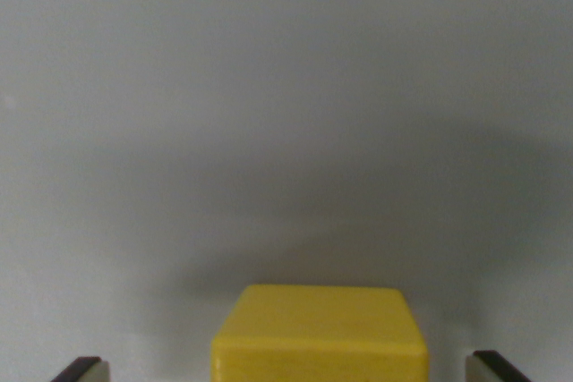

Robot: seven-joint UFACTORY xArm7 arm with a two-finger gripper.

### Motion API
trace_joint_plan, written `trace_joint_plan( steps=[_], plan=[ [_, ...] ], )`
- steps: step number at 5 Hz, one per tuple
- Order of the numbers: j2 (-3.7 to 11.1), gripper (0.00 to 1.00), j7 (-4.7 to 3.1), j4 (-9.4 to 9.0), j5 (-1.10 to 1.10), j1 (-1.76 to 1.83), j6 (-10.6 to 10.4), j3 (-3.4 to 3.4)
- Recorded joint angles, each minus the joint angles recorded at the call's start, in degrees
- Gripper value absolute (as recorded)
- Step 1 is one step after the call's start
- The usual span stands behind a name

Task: Pick yellow cube

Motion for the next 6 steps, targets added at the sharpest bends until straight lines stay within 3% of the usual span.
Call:
trace_joint_plan(
  steps=[1, 6],
  plan=[
    [0.13, 0.00, -0.25, -0.69, 0.10, -0.09, -0.75, -0.13],
    [0.22, 0.00, -0.43, -1.18, 0.17, -0.15, -1.28, -0.22]
  ],
)
